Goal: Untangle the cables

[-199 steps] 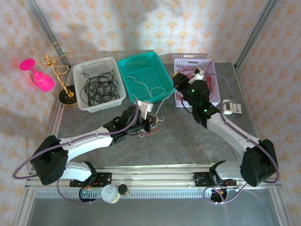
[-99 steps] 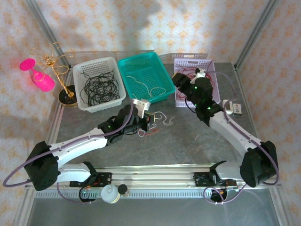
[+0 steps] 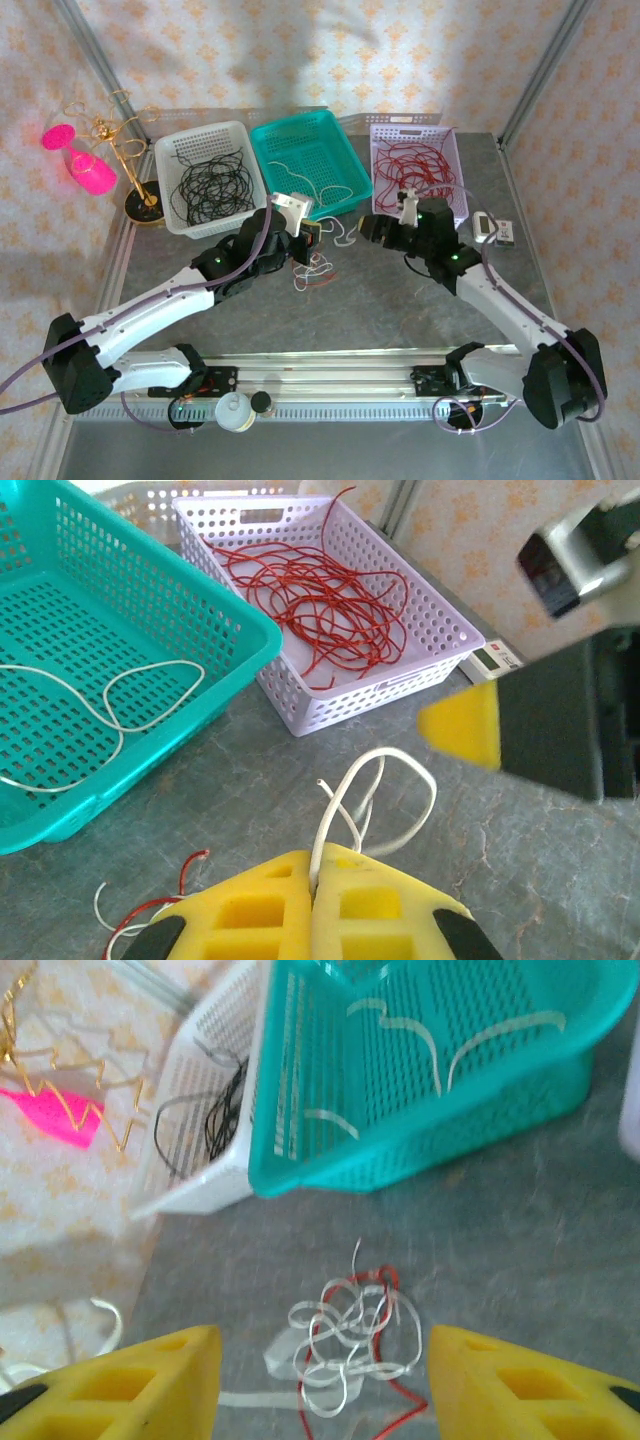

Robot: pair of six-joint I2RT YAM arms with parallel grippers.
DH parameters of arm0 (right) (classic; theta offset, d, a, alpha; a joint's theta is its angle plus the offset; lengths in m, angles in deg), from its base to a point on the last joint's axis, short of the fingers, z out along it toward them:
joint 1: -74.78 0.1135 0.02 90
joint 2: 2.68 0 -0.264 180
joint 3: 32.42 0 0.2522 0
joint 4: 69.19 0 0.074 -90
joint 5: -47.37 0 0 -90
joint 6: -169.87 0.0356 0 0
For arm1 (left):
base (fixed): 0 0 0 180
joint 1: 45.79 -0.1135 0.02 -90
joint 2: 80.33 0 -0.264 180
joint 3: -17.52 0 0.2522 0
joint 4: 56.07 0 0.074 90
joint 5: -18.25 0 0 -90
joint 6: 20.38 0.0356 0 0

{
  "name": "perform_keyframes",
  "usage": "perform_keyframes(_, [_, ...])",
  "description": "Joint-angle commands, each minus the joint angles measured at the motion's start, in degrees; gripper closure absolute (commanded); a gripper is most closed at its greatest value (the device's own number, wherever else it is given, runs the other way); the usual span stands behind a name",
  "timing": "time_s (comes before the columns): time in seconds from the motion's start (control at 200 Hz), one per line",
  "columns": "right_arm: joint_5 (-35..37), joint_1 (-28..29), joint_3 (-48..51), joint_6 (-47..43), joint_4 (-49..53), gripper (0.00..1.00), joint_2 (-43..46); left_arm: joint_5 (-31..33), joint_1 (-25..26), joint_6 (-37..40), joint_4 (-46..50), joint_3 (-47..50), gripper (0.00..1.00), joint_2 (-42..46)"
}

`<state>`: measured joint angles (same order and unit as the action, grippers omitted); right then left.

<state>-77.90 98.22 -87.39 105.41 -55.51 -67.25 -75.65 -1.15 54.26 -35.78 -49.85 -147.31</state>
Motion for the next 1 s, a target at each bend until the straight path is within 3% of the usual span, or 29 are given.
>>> perform_keyframes(0.0, [-5.32, 0.63, 0.96, 2.75, -4.35, 0.43, -0.21, 1.72, 0.11, 1.8, 2.18, -1.69, 1.0, 0.28])
perform_keyframes(0.886, [-5.47, 6.53, -1.48, 3.61, -13.51, 0.47, -13.16, 1.43, 0.1, 1.38, 2.35, -1.9, 1.0, 0.0])
perform_keyframes(0.996, [-4.4, 6.62, -2.33, 3.31, -13.22, 0.51, -14.16, 1.25, 0.11, 1.3, 2.44, -1.91, 1.0, 0.01])
